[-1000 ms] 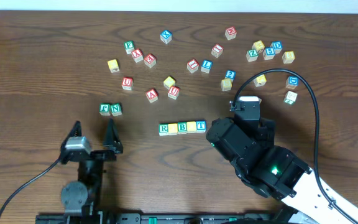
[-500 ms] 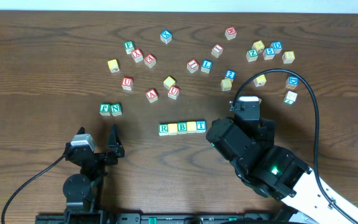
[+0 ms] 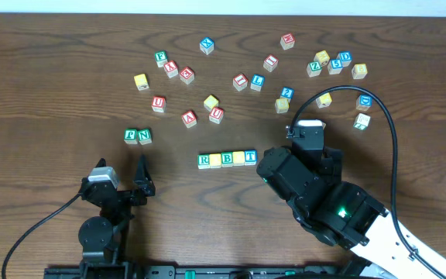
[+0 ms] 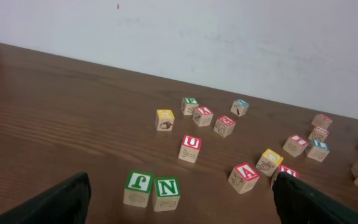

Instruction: Spell out ROBOT

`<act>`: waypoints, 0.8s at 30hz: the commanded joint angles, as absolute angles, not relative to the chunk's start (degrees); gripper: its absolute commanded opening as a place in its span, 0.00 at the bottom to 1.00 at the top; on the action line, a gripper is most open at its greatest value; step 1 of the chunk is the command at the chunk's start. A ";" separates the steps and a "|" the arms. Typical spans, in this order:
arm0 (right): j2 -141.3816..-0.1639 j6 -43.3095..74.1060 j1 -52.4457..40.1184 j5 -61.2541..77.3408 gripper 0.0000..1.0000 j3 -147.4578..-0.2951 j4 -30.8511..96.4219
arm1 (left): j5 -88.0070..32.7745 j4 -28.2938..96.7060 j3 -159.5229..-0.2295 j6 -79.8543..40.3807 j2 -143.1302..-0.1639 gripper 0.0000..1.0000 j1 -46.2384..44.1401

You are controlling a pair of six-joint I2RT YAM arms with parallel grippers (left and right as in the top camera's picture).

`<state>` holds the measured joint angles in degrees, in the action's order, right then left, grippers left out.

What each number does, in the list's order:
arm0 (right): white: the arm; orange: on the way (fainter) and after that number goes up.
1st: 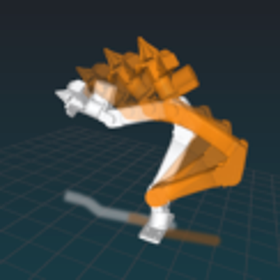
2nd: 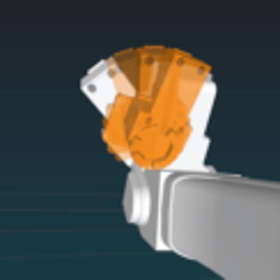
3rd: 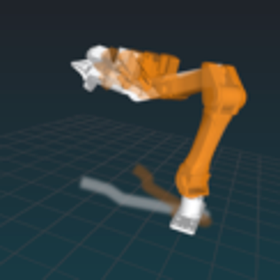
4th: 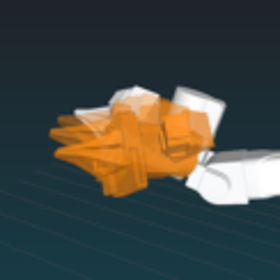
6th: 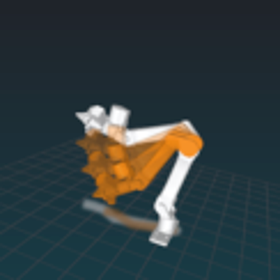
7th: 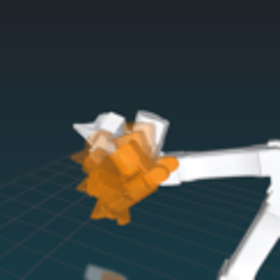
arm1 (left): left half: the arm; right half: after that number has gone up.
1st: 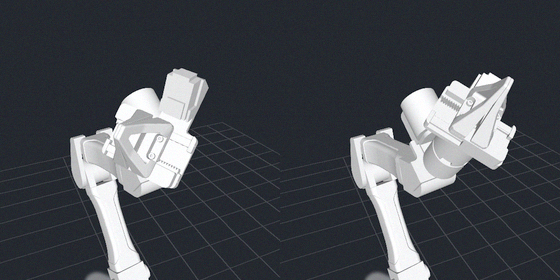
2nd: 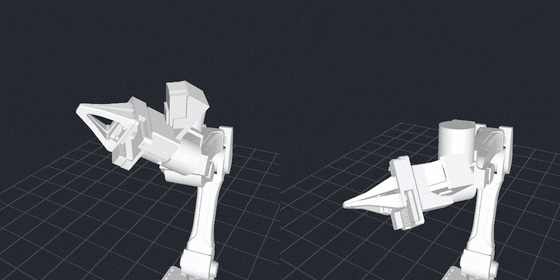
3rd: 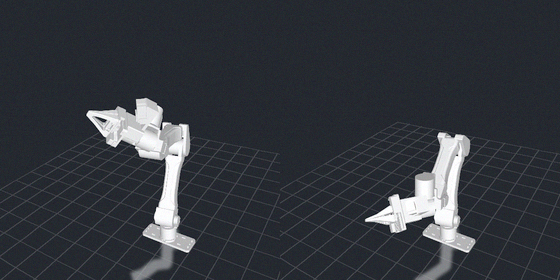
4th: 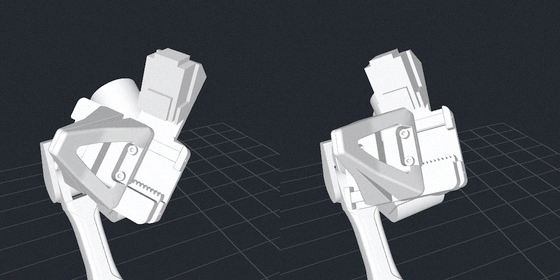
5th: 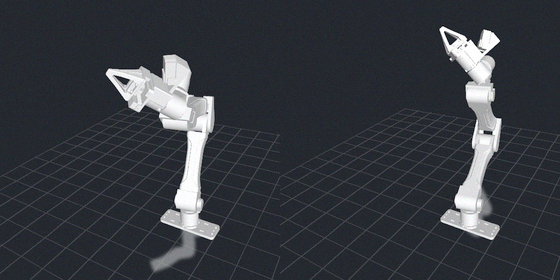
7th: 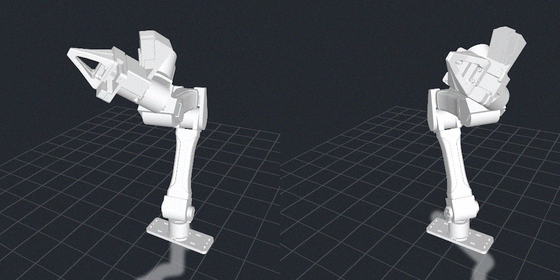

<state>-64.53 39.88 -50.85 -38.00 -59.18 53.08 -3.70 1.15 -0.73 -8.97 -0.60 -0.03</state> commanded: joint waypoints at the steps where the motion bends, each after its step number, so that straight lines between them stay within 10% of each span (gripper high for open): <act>1: -64.05 39.99 -50.46 -39.46 0.99 -59.24 53.17 | -4.49 3.81 -0.27 -8.40 -0.23 0.92 0.21; 8: -61.84 37.04 -49.98 -40.53 0.99 -55.40 49.23 | -4.49 3.81 -0.27 -8.40 -0.23 0.92 0.21; 17: -47.94 12.84 -46.37 -32.86 0.99 -22.11 -2.90 | -4.49 3.81 -0.27 -8.43 -0.23 0.92 0.21; 24: -27.88 1.39 -34.89 -20.34 0.99 -11.27 -6.92 | -4.49 3.81 -0.27 -8.43 -0.23 0.92 0.21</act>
<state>-34.76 11.79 -40.53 -29.91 -12.95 -7.09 -3.73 1.65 -1.06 -8.97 -0.60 -0.03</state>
